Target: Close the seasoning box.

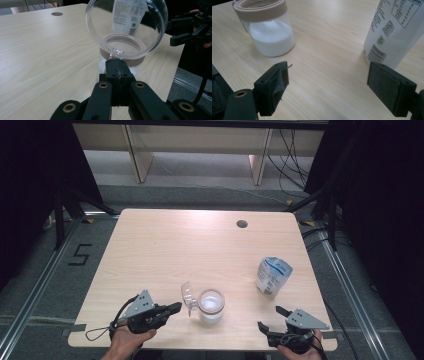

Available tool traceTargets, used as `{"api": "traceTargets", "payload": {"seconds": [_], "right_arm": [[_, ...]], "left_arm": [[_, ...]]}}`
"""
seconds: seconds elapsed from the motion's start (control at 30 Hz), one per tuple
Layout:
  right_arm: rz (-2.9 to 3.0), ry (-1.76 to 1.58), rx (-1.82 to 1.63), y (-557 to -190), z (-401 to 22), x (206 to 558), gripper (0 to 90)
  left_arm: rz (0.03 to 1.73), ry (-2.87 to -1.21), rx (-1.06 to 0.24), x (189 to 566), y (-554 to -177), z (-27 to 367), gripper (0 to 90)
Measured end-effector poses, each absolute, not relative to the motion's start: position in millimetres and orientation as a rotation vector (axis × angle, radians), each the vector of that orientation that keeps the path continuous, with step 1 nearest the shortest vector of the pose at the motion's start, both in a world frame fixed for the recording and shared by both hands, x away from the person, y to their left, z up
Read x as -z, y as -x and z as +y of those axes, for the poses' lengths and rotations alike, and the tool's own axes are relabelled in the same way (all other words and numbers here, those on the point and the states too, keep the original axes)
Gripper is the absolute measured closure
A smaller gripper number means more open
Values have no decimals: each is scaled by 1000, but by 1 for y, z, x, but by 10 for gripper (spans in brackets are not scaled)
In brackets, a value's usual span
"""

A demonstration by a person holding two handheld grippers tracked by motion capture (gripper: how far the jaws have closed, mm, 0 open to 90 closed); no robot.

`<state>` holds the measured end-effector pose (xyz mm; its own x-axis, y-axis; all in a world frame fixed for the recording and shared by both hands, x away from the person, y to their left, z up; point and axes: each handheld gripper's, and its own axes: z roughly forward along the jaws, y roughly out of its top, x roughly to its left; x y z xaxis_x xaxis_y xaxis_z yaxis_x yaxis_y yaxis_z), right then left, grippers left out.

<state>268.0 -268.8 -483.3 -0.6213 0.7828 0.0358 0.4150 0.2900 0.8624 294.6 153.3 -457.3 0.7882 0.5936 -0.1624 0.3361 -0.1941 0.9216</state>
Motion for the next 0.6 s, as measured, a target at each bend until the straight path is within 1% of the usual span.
{"api": "traceTargets", "payload": {"seconds": [0.17,0.6], "right_arm": [[2173,-1089,-1281,-266,-267,483,190],[2183,-1070,-1274,-266,-266,483,202]], "left_arm": [[678,-1803,-280,452,-298,149,896],[674,-1807,-283,447,-299,141,895]]}}
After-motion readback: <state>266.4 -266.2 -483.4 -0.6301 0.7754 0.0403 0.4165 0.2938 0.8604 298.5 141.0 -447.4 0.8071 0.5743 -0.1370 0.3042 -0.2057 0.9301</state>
